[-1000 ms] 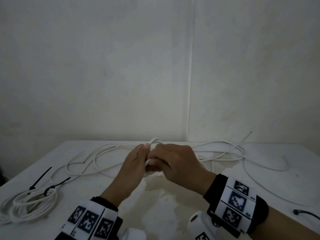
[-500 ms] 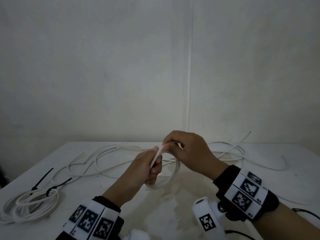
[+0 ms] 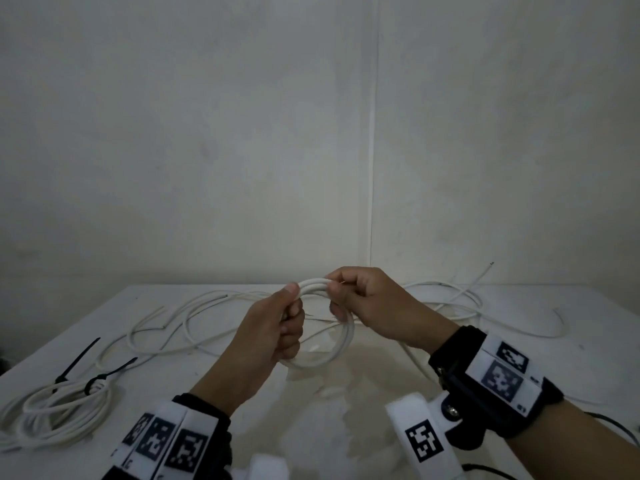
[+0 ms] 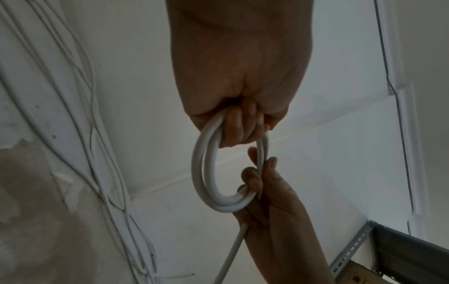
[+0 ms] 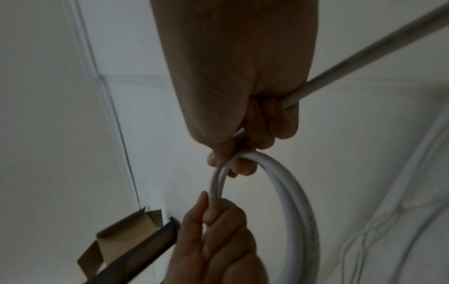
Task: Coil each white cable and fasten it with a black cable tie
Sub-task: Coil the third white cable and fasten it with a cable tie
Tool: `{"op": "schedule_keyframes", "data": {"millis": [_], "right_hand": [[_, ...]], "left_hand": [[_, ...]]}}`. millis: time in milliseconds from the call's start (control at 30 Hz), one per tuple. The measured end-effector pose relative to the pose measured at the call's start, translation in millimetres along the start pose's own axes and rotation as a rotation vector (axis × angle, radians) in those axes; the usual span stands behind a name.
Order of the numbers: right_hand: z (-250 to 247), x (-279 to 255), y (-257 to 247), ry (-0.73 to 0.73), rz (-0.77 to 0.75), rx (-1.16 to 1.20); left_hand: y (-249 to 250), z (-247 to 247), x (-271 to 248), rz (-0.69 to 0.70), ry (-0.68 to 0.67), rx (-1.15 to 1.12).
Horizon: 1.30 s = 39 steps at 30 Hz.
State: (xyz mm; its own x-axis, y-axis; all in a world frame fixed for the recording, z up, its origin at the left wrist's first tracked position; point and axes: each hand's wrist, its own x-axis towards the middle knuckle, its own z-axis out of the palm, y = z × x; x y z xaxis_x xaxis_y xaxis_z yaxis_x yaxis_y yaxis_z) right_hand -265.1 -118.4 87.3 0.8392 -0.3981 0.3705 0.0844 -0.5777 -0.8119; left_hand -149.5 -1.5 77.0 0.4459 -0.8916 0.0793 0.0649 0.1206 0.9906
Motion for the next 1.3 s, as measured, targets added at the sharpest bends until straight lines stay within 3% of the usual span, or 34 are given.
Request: {"op": "schedule_keyframes", "data": {"millis": [200, 633, 1000, 1067, 1167, 1300], "right_hand": [[-7, 2, 0, 0.028, -0.024, -0.161], [-11, -1, 10, 0.084, -0.047, -0.095], [-22, -6, 67, 0.264, -0.005, -0.434], [-18, -5, 75, 0.28, -0.063, -0.657], [-2, -7, 82, 0.284, -0.297, -0.962], [25, -8, 71, 0.199, -0.519, -1.038]], "left_hand": [[5, -8, 0, -0.05, -0.147, 0.051], [2, 12, 1, 0.001, -0.015, -0.005], [10, -47, 24, 0.19, 0.339, -0.44], [12, -57, 26, 0.225, 0.41, -0.449], [11, -65, 29, 0.282, 0.484, -0.436], [8, -64, 32, 0.303, 0.542, -0.396]]}}
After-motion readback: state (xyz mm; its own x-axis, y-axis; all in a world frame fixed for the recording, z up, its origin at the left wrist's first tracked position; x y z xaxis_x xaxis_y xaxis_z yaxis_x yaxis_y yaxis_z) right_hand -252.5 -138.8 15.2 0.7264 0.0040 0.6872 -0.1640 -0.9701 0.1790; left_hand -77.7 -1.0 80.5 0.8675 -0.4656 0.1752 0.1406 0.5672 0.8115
